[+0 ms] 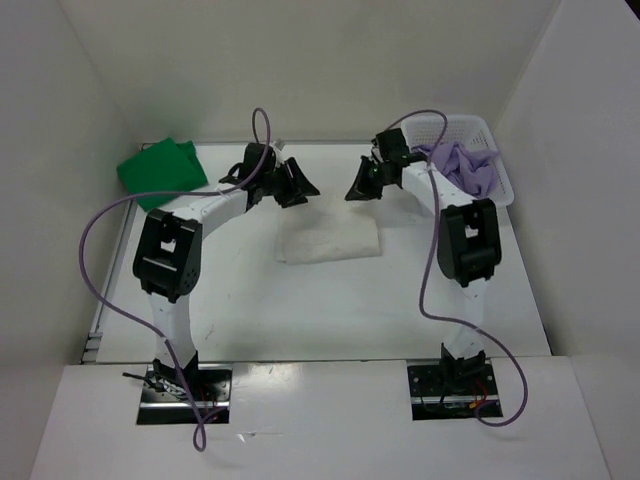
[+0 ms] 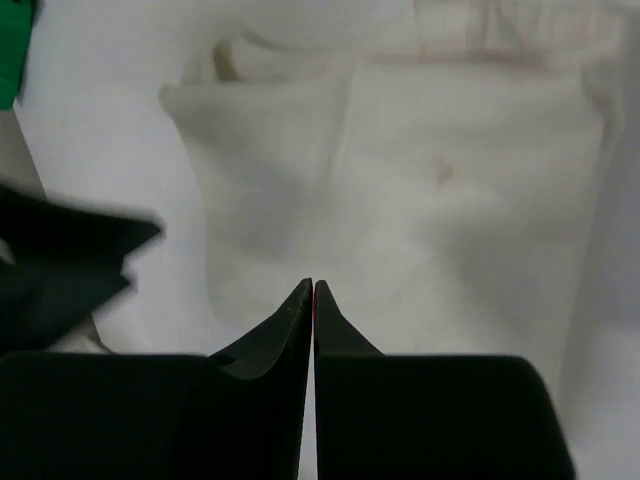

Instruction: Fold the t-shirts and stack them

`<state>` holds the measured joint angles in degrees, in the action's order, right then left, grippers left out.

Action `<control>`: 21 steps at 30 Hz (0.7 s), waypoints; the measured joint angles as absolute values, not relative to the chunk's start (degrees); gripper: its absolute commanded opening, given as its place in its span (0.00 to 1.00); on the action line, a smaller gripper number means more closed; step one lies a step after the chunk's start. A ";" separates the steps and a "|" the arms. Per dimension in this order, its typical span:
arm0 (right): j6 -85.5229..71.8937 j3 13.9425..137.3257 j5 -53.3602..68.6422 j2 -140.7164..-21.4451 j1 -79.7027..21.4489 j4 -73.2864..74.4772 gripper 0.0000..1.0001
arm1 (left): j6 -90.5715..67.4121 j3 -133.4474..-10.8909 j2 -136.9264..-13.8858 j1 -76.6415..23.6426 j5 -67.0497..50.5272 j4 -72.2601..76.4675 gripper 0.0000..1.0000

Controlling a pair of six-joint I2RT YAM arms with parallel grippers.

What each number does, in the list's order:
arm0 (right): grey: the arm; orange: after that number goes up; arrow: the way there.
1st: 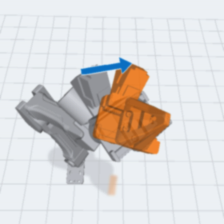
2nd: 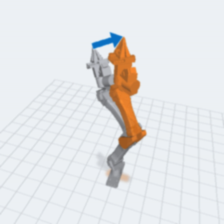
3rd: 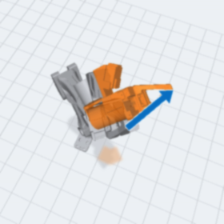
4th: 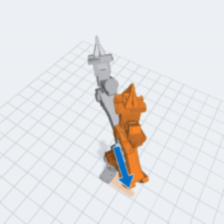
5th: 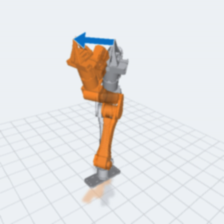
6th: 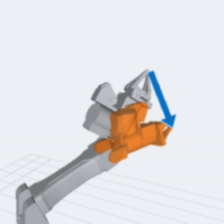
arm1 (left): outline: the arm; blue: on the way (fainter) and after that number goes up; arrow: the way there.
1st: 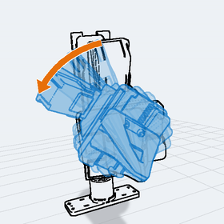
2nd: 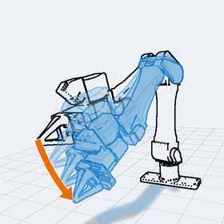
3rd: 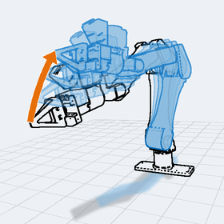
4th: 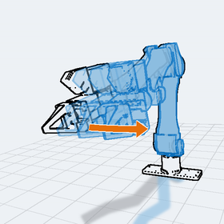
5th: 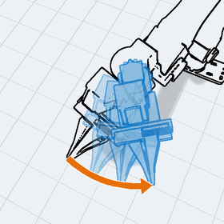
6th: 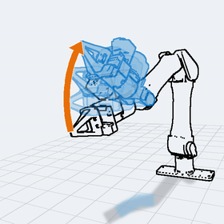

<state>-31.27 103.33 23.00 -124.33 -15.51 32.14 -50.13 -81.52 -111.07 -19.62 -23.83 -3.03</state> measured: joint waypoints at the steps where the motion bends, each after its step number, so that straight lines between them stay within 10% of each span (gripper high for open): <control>1: -31.27 98.50 22.92 -120.25 -15.51 30.46 0.06 | -50.15 -83.81 -113.30 -18.87 -23.77 -2.52 0.58; 10: -33.15 68.03 20.10 -105.08 -15.49 23.20 0.03 | -50.68 -88.31 -127.15 -13.13 -23.81 -2.22 0.57; 21: -33.30 64.88 17.28 -105.36 -15.49 22.50 0.16 | -50.19 -80.66 -118.06 -11.00 -21.12 -2.11 0.71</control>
